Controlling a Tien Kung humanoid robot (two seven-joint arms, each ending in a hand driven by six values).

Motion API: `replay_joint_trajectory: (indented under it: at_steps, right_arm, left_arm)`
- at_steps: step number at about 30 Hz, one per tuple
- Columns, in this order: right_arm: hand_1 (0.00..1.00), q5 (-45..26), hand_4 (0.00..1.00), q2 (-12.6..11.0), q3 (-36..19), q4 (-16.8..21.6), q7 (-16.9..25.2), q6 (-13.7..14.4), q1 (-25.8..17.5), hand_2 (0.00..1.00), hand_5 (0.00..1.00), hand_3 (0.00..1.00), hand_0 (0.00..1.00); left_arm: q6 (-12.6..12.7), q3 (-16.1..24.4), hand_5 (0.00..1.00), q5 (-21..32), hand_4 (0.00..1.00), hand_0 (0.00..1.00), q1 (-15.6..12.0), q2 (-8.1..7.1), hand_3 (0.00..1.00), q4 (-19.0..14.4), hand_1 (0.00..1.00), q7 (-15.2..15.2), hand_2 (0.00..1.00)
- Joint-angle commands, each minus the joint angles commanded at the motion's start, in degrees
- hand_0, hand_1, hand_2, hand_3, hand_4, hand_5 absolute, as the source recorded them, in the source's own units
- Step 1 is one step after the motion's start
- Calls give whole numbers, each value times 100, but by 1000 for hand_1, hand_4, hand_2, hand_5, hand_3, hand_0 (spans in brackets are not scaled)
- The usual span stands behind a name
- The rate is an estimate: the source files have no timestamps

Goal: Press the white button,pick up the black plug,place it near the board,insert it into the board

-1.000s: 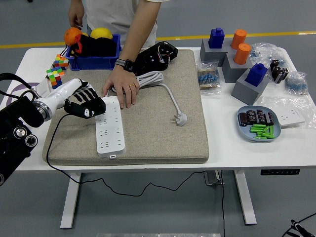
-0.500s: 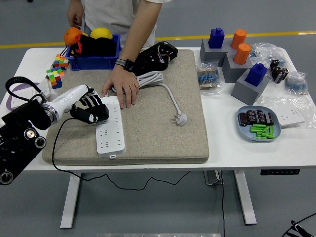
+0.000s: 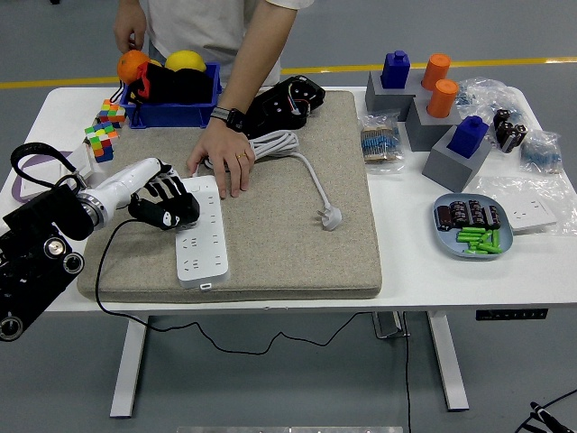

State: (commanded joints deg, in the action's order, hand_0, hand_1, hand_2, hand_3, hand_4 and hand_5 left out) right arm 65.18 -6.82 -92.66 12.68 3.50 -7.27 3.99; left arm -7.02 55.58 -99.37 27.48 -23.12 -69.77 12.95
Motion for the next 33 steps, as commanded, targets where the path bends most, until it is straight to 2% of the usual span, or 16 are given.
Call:
replay_joint_trajectory:
  at_steps: [14, 33]
  right_arm:
    - [598, 4, 744, -4, -7, 1, 1, 0, 0, 539, 513, 680, 710]
    - [597, -3, 744, -5, 11, -1, 2, 0, -13, 536, 512, 679, 709]
  left_arm:
    - [-53, 32, 2, -63, 831, 557, -34, -46, 455, -122, 493, 31, 435]
    - [26, 53, 2, -245, 843, 545, -55, -35, 430, 16, 477, -43, 419]
